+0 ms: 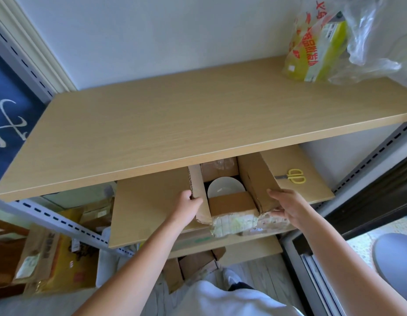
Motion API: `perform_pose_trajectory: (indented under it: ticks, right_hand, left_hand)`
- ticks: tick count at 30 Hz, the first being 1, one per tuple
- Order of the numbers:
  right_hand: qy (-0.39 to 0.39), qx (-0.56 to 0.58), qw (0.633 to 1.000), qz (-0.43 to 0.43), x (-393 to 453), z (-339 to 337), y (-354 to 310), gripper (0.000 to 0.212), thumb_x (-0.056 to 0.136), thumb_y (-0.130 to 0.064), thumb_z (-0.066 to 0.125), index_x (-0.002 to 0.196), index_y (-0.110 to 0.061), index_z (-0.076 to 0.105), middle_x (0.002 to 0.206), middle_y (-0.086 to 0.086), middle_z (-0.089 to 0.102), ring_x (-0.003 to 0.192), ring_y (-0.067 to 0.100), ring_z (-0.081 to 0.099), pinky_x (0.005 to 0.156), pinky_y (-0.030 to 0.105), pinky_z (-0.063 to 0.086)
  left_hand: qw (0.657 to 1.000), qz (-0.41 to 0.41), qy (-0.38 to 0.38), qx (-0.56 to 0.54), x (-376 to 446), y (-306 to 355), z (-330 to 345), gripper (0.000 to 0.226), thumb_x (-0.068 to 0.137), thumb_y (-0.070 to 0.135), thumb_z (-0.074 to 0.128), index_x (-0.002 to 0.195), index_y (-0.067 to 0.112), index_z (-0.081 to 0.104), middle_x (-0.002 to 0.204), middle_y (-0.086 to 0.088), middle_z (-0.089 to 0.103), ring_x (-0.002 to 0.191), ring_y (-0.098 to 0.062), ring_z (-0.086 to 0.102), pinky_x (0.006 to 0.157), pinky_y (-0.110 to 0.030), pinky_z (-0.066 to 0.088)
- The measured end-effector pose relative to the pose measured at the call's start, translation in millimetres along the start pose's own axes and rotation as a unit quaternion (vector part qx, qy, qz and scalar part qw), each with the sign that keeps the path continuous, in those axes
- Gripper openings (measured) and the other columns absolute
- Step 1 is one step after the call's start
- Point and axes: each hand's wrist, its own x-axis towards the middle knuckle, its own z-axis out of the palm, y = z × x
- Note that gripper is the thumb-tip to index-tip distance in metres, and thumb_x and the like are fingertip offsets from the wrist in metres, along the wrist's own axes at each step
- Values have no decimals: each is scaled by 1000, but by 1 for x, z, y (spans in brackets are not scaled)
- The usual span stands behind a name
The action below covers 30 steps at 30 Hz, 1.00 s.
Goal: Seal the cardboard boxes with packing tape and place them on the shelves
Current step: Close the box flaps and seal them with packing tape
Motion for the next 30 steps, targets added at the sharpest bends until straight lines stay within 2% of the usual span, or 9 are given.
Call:
perform_pose_trajectory:
  ticks: [8, 10, 15, 19, 21, 23, 26, 28, 30]
  right_hand:
    - [10, -61, 996, -58, -1, 3, 0, 14, 98, -20, 60, 111, -14, 59, 92, 6, 68, 77, 16, 67, 56, 24, 55]
    - [21, -64, 996, -62, -1, 3, 2, 16, 98, -23, 60, 111, -14, 60, 91, 6, 69, 77, 18, 68, 59, 25, 58]
    - [127, -135, 976, -115, 7, 8, 13, 37, 98, -43, 54, 118, -12, 56, 96, 9, 69, 81, 25, 69, 78, 43, 59]
    - [89, 41, 994, -42, 15, 15, 21, 36, 98, -37, 57, 130, -19, 57, 110, 11, 66, 87, 25, 68, 87, 47, 58]
    - [70, 70, 995, -4, 18, 15, 24, 35, 97, -38, 60, 129, -23, 59, 107, 9, 66, 82, 23, 67, 86, 45, 58]
    - [76, -56, 995, -37, 23, 15, 28, 47, 97, -44, 57, 138, -24, 52, 109, 7, 64, 84, 25, 67, 81, 44, 59]
    - [155, -257, 936, -185, 29, 16, 33, 52, 96, -46, 56, 143, -25, 51, 133, 12, 55, 105, 32, 60, 85, 46, 54]
    - [179, -315, 888, -283, 24, 20, 33, 31, 99, -30, 55, 125, -17, 66, 115, 11, 67, 96, 29, 63, 79, 41, 55]
    - [145, -366, 871, -296, 15, 32, 33, 29, 103, -31, 46, 106, -12, 68, 79, 2, 67, 63, 17, 62, 51, 28, 49]
  left_hand:
    - [998, -22, -60, -3, -5, -8, -8, 26, 97, 18, 53, 79, 26, 36, 75, 4, 37, 60, -9, 40, 51, -20, 39]
    - [996, -28, -80, -34, -11, -6, -11, 14, 101, 30, 54, 99, 28, 40, 81, 10, 39, 67, 0, 43, 46, -5, 42]
    - [987, -46, -35, -148, -6, -26, -11, 45, 98, 37, 58, 133, 9, 53, 86, -1, 54, 72, -10, 57, 53, -15, 51]
    - [985, -64, -34, -156, -7, -30, -10, 58, 100, 38, 56, 149, 14, 37, 115, 3, 55, 84, -4, 56, 50, -9, 47]
    - [987, -63, -27, -145, -10, -30, -11, 57, 101, 38, 53, 151, 19, 34, 133, 3, 50, 95, -6, 55, 64, -11, 49]
    - [991, -54, -20, -121, -10, -33, -13, 56, 102, 40, 51, 152, 27, 32, 148, 1, 43, 108, -9, 49, 82, -24, 42]
    - [993, -42, -15, -111, -14, -35, -11, 56, 104, 39, 46, 155, 36, 23, 113, 13, 52, 81, -2, 50, 65, -24, 37]
    - [996, -29, 3, -82, -14, -41, -7, 60, 105, 37, 44, 155, 44, 13, 81, 18, 42, 52, -5, 36, 51, -24, 31]
    - [998, -23, 16, -51, -14, -45, -2, 61, 106, 35, 40, 154, 48, 6, 81, 15, 46, 43, -8, 30, 44, -24, 28]
